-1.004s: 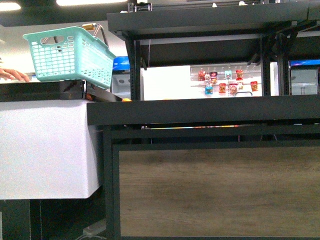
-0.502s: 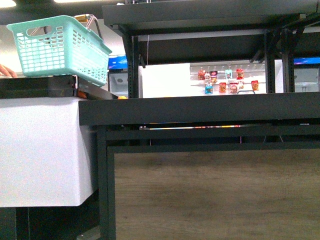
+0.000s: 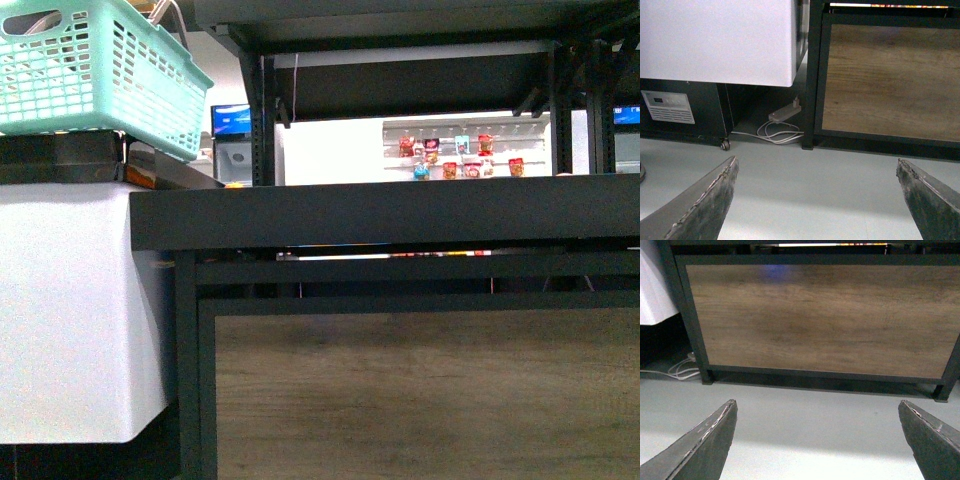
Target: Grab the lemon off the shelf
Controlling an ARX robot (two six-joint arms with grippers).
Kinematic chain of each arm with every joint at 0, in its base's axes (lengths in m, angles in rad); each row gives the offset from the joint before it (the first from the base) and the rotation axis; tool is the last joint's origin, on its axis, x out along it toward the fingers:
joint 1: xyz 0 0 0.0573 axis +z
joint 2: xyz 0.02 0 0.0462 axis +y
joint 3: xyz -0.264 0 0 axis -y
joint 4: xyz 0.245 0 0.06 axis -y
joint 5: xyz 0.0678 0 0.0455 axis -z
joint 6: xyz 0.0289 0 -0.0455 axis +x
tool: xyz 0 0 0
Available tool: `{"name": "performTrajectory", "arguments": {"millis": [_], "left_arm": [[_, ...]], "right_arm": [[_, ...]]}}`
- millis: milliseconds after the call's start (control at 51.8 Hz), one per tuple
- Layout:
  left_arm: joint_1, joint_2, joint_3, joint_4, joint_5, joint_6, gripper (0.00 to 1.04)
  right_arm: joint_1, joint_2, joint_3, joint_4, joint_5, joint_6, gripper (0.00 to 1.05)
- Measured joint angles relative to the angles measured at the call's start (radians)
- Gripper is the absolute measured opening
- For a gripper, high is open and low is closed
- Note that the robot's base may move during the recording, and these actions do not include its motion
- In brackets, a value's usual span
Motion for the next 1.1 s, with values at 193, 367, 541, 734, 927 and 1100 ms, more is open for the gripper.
{"name": "performTrajectory", "arguments": {"millis": [193,367,541,734,927,1100], "left_arm": [[0.0,0.0,0.0,0.0,0.0,0.0,0.97],[0.0,0.0,0.0,0.0,0.0,0.0,0.97],[0.0,0.0,0.0,0.0,0.0,0.0,0.97],[0.0,0.0,0.0,0.0,0.0,0.0,0.97],[0.0,0.0,0.0,0.0,0.0,0.0,0.97],[0.0,0.0,0.0,0.0,0.0,0.0,0.97]], "right_arm": [[0.0,0.0,0.0,0.0,0.0,0.0,0.97],[0.0,0.0,0.0,0.0,0.0,0.0,0.97],[0.0,0.0,0.0,0.0,0.0,0.0,0.97],[0.0,0.0,0.0,0.0,0.0,0.0,0.97],[0.0,0.0,0.0,0.0,0.0,0.0,0.97],[0.0,0.0,0.0,0.0,0.0,0.0,0.97]]}}
